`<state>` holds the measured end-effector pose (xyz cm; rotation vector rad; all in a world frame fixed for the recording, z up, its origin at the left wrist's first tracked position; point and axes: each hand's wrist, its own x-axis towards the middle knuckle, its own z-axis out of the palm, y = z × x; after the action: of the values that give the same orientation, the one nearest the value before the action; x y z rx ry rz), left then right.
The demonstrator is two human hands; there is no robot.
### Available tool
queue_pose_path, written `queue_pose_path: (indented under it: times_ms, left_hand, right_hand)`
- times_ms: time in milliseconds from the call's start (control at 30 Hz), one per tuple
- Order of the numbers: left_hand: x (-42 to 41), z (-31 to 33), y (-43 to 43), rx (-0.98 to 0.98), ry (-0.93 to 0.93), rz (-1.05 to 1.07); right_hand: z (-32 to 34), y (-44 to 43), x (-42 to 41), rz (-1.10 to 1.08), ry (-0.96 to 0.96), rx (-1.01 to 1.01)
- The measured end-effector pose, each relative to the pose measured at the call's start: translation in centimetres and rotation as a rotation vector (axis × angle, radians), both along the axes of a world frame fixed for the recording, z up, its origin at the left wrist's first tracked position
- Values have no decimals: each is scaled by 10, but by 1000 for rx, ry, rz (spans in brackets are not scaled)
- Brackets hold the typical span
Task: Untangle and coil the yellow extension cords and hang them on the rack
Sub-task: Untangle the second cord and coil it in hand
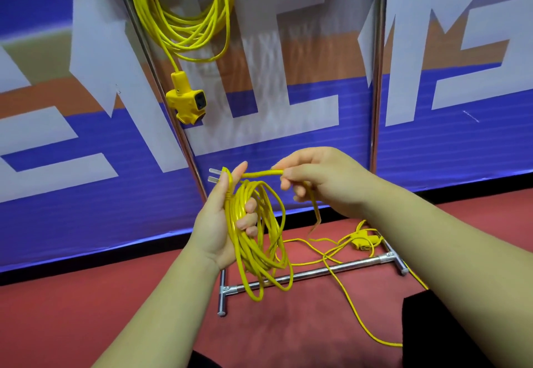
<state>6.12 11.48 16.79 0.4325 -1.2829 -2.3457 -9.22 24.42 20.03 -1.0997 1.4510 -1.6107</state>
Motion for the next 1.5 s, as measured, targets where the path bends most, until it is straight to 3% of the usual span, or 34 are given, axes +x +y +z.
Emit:
queue_pose_path:
  times_ms: [233,467,633,867,1033,1133,1233,1367,1500]
  left_hand:
    - [-6,-11,-14,-82,10,270]
    - [-13,-11,-21,-112,-13,481]
    - [-14,-8,-25,-4,23,530]
    - [9,8,-63,283,185,753]
    - [36,2,-98,427,234,845]
    - [49,-4,-111,427,213,767]
    - [51,-3,-103,279,165,595]
    - [41,2,-70,-170,3,366]
    - [20,-8,-33,-460,-166,230]
  right_hand:
    - [-11,3,11,166,244,154]
    - [-27,2,21,186,229,180]
    - [-42,2,26,238,235,231]
    - [-60,3,14,112,219,193]
    - [-94,9,-10,174,301,405]
    - [-113,13,-24,133,380,541]
    - [-114,9,-34,-80,439,588]
    - [-95,-4,-38,-409,416,477]
    - [-57,-6,-12,-393,309,268]
